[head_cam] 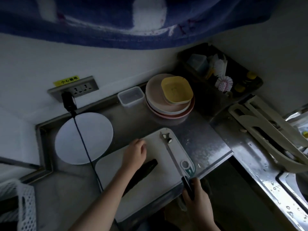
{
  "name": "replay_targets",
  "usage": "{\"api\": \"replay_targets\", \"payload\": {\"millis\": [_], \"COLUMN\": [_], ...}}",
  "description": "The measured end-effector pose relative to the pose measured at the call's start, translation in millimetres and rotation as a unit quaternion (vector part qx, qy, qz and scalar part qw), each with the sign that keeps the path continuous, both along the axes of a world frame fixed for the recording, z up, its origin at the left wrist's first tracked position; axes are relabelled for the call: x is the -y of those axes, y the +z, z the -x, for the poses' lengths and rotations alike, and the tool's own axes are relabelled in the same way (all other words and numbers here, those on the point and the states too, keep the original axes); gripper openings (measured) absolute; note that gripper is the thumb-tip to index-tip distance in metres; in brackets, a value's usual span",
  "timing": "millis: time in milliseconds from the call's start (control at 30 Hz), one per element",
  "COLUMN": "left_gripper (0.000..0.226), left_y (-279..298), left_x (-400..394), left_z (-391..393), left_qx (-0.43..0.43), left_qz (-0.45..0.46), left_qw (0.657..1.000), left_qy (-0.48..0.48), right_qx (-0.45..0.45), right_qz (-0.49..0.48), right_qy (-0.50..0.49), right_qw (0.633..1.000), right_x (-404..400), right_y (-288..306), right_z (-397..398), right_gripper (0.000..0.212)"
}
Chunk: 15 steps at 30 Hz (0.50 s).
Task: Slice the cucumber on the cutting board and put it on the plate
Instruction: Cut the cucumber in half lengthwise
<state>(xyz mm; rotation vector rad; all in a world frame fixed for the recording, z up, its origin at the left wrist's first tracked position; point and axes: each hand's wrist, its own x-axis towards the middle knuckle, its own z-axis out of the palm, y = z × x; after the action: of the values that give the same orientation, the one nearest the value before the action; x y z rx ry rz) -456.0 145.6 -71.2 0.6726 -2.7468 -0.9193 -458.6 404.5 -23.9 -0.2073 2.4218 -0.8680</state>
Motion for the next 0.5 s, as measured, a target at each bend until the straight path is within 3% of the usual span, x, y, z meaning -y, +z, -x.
{"api": "replay_targets", "payload": {"millis": [100, 167, 300, 400, 500], "left_gripper": [0.045, 0.052, 0.054, 0.053, 0.059], "left_y": [7, 13, 11, 12, 9], "left_x": [1, -3, -7, -17, -36], "left_z": [-46, -66, -76, -74, -65], "left_qx": [0.076, 0.170, 0.320, 0.279, 0.231], "left_qz": [0.099, 0.128, 0.067, -0.029, -0.168], "left_qw": [0.986, 0.965, 0.935, 0.958, 0.955], "left_qy": [-0.112, -0.156, -0.139, -0.064, 0.081], "right_qx": [0.028, 0.035, 0.051, 0.049, 0.084], "right_qz": [-0.010, 0.007, 0.070, 0.114, 0.162], "right_qy": [0.062, 0.070, 0.031, 0.018, -0.028], "right_qw": [0.998, 0.997, 0.996, 0.992, 0.983], "right_x": [14, 23, 36, 43, 49], "right_y": [-2, -5, -4, 2, 12], "right_z": [-8, -17, -24, -24, -22], "right_gripper": [0.020, 0.018, 0.015, 0.011, 0.006]}}
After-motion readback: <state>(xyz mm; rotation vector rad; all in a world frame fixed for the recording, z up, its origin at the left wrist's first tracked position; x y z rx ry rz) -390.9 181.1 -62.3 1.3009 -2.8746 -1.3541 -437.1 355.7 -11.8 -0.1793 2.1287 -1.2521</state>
